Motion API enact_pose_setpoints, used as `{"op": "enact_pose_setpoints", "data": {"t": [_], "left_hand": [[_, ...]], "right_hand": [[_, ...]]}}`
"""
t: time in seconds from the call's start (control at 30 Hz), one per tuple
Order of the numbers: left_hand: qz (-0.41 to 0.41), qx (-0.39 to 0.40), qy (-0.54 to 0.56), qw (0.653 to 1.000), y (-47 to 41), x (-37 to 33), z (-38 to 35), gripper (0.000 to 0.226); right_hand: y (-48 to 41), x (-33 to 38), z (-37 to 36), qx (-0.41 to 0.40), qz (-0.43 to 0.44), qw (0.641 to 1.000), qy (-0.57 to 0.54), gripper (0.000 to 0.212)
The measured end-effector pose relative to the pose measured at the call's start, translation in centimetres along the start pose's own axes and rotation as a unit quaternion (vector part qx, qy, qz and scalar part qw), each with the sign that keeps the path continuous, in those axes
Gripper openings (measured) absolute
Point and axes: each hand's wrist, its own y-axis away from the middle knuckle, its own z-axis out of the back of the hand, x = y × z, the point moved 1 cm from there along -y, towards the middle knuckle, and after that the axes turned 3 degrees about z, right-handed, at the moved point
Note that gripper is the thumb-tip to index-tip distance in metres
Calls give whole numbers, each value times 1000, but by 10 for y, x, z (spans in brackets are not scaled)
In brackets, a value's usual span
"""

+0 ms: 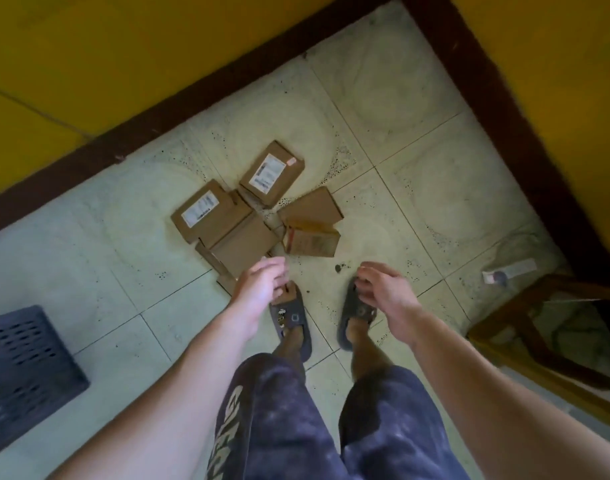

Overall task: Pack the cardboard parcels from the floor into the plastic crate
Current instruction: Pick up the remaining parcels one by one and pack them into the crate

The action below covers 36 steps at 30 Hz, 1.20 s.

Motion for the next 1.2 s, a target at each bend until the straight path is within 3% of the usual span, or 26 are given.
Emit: {"op": "enact_pose_setpoints", "data": {"t": [0.27, 0.47, 0.57, 0.63, 0.7, 0.77, 0.9, 0.97, 1.2], "left_hand": [[74, -43, 1, 996, -152, 42, -54, 26], [72, -98, -63, 991, -268, 68, -78, 40], [74, -113, -95, 986, -317, 74, -81, 57], [76, -113, -112, 984, -338, 77, -84, 57], [77, -99, -110, 986, -347, 77, -88, 41], [78, -85, -108, 987, -351, 77, -91, 32], [87, -77, -104, 988, -335, 78, -87, 39], [92, -72, -90, 989, -320, 75, -83, 43], [39, -82, 14, 996, -216, 33, -72, 34]], "right_hand": [[-190, -30, -7, 57, -35, 995, 81, 39], [-323, -67, -24, 78, -39, 980, 177, 30], [-364, -75, -36, 58, -50, 983, 166, 24], [-375, -73, -43, 42, -67, 986, 150, 24], [-383, -73, -48, 46, -79, 987, 131, 22], [-384, -75, -49, 64, -91, 989, 97, 33], [-368, -69, -42, 61, -95, 992, 56, 20], [-352, -59, -36, 67, -83, 992, 71, 11], [-254, -17, -23, 48, 2, 995, 87, 17]]}}
